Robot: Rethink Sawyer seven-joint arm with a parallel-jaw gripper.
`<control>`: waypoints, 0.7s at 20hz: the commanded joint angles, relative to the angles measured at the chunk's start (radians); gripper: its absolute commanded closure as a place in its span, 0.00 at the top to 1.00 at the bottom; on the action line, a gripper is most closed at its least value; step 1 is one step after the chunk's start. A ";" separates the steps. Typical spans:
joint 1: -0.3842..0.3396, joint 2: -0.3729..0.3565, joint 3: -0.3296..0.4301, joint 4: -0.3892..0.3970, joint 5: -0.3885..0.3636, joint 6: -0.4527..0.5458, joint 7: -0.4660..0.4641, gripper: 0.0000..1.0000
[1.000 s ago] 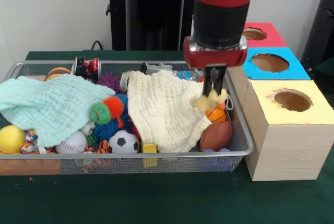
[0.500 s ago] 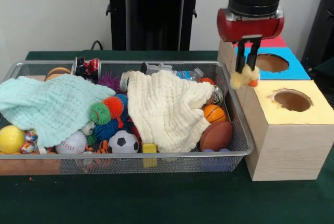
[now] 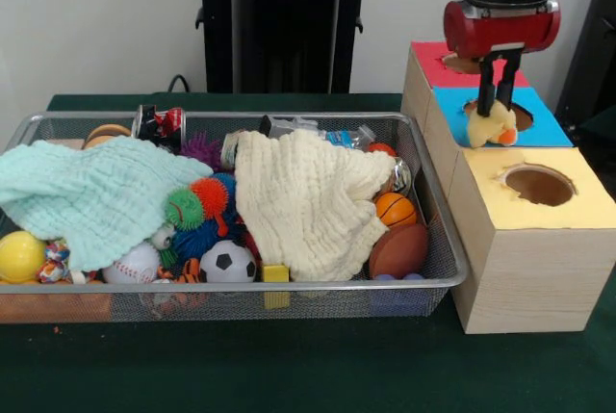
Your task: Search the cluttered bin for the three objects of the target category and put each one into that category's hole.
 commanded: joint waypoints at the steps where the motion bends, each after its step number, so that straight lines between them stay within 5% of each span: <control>1: 0.072 0.004 -0.039 0.281 0.051 0.027 0.255 0.00; 14: 0.070 -0.231 -0.104 0.587 0.071 -0.014 0.177 0.00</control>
